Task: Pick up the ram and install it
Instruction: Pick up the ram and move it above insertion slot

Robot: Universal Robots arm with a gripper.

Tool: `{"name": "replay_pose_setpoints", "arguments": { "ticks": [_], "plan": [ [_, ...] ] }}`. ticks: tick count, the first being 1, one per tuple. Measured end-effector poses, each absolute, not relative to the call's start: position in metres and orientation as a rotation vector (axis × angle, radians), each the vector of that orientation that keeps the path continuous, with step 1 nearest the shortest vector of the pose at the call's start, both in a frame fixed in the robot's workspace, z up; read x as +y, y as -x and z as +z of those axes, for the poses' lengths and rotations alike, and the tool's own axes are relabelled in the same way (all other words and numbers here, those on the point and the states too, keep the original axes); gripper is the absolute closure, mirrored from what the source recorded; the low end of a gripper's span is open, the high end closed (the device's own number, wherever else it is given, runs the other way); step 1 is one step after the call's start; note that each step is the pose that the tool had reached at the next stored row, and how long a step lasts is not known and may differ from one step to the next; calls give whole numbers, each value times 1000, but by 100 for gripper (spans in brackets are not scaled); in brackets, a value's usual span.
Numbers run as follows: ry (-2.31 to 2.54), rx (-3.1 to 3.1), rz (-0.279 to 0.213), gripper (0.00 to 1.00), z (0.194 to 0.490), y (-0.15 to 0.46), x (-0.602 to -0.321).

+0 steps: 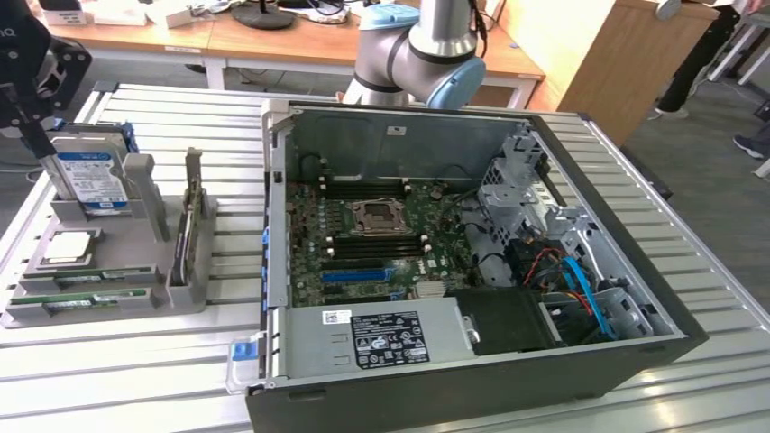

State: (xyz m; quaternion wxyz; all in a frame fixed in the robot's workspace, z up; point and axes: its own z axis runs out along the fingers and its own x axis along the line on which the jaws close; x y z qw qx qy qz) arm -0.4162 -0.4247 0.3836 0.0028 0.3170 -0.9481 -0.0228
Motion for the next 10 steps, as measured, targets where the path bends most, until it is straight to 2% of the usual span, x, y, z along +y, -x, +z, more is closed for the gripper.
{"name": "replay_pose_setpoints", "arguments": {
  "ticks": [10],
  "plan": [
    [-1233,-2875,-70,90,383,416,-425]
  ]
}}
